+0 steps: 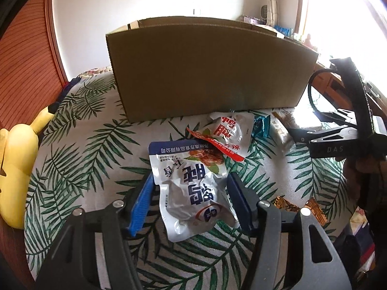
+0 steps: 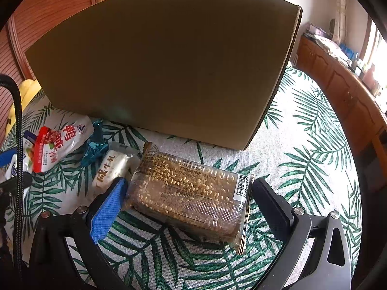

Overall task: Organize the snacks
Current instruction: 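Close the left tool on the white packet while the right tool grasps the granola pack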

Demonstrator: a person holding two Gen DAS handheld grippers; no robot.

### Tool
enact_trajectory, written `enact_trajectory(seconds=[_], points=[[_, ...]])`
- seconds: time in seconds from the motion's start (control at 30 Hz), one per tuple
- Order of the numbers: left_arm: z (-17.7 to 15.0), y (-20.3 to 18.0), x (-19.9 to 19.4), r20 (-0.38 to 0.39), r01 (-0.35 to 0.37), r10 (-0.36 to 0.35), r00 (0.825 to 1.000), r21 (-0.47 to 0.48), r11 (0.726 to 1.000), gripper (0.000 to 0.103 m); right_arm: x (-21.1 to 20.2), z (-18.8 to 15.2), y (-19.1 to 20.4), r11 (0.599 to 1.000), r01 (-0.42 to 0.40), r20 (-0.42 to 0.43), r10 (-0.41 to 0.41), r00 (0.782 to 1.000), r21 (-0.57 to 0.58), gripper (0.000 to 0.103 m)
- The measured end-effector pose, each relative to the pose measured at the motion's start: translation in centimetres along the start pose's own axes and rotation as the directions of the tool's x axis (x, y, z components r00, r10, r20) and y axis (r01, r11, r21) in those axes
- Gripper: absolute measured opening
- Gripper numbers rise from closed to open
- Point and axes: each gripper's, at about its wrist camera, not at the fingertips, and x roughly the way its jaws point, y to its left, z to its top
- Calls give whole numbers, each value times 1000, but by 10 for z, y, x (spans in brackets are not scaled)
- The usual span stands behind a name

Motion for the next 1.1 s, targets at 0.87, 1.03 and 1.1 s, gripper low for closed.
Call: enact_trajectory(seconds=[0.87,1.03,1.1], points=[[11,2,-19,49,23,-23,999,-6,1000,46,-37,-38,-13,998,-69,44,69,997,-9,85],[7,1,-1,-10,28,-29,1000,-35,999,63,-38,-40,-12,998,-67,44,67,997,-9,85],[7,1,8,-43,26,-28,999,-59,998,63,-37,-37,-15,998,-65,43,65,997,-10,85]])
